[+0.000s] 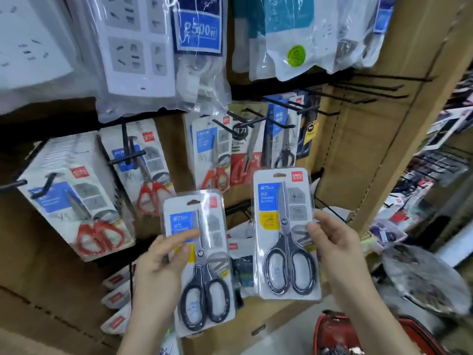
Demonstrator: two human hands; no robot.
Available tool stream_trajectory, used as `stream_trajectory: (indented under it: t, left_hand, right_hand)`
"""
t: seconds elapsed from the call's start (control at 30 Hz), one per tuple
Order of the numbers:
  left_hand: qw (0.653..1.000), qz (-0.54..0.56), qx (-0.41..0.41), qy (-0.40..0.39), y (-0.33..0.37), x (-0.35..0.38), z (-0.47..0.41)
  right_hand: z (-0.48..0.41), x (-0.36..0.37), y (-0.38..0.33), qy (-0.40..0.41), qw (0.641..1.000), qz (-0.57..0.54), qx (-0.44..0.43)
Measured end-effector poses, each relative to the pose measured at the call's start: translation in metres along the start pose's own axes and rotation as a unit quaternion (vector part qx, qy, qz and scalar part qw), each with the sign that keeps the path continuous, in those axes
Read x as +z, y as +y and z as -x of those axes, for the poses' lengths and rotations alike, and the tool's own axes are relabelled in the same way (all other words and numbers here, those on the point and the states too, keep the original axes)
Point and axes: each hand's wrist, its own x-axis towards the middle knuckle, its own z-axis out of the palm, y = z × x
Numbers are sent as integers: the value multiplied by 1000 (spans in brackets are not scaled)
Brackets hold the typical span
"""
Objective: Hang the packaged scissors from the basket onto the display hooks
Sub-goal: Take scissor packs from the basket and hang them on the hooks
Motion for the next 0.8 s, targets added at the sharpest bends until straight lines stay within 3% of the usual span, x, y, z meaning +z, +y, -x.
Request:
stream_trajectory:
  t: [0.1,0.27,0.4,0.57,0.8]
  left_hand:
    - [998,35,-24,-56,-4,31,1]
    - [989,41,3,-140,6,99,0]
    - [982,83,-14,-168,15,147,-10]
    - [984,83,10,-155,27,211,-25]
    - [976,12,18,-215,43,302,-46]
  right_hand:
    - [-6,-10,-5,6,1000,-21,11]
    - [-19,-26,-14,3,999,-54,4]
    - [-42,-58,-13,0,996,-92,-1]
    - [-71,-118,0,-82,988,-116,55]
    - [-125,-175,4,56,984,-170,15]
